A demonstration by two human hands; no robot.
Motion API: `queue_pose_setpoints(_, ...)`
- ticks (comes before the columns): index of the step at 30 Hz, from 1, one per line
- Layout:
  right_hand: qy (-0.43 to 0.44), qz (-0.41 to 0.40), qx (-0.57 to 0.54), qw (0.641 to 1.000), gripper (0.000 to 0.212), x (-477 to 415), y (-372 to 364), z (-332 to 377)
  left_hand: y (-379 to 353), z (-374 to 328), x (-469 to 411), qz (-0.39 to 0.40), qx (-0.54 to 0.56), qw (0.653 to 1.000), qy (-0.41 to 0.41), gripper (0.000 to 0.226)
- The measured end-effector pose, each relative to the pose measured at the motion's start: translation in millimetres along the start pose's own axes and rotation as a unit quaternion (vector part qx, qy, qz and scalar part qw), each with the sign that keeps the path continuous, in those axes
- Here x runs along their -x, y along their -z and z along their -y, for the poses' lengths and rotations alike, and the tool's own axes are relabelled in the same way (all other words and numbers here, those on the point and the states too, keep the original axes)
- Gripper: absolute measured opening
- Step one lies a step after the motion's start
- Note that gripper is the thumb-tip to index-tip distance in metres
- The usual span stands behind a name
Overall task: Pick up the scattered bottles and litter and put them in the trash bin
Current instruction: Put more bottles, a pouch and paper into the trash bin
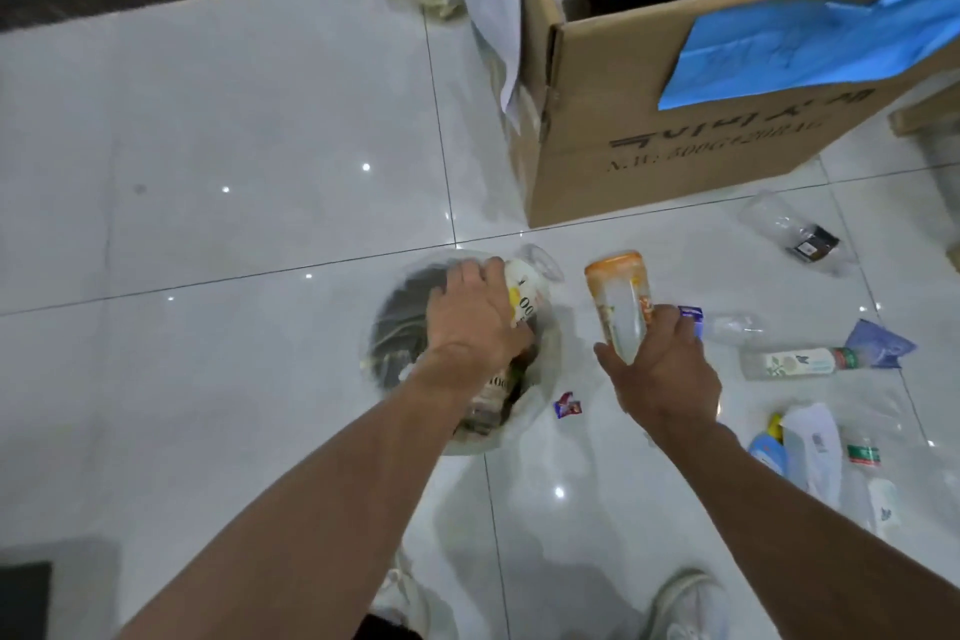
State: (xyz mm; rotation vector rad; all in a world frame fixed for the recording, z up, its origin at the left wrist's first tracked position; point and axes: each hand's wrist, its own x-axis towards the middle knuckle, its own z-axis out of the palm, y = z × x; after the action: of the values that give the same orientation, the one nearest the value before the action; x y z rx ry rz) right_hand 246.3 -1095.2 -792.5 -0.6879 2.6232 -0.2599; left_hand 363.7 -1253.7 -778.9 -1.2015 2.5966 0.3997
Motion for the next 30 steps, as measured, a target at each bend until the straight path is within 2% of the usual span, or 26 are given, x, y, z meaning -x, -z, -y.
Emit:
queue_pose_setpoints(4, 0.037, 0.019, -0.003, 0.999, 0.068, 15, -16, 54, 7, 71, 10, 0.011, -0.008, 0.996, 0.084, 0.074)
queue_pose_setpoints(9, 0.069, 0.033, 0.021, 0.997, 0.072, 27, -43, 91, -8, 121, 26, 0.007, -0.054, 0.994, 0.094, 0.073)
queue_pose_setpoints(21, 0.073, 0.039, 0.076, 0.994, 0.073, 29, -80, 81, -63, 103, -2, 0.001, 0.030, 0.996, 0.087, 0.088)
queue_pose_setpoints(27, 0.053, 0.049, 0.068, 0.995, 0.073, 26, -79, 83, -63, 110, 4, 0.022, -0.006, 0.998, 0.063, 0.053)
queue_pose_setpoints(30, 0.051, 0.052, 0.067, 0.995, 0.076, 26, -78, 92, -57, 123, 10, 0.035, 0.013, 0.997, 0.072, 0.045)
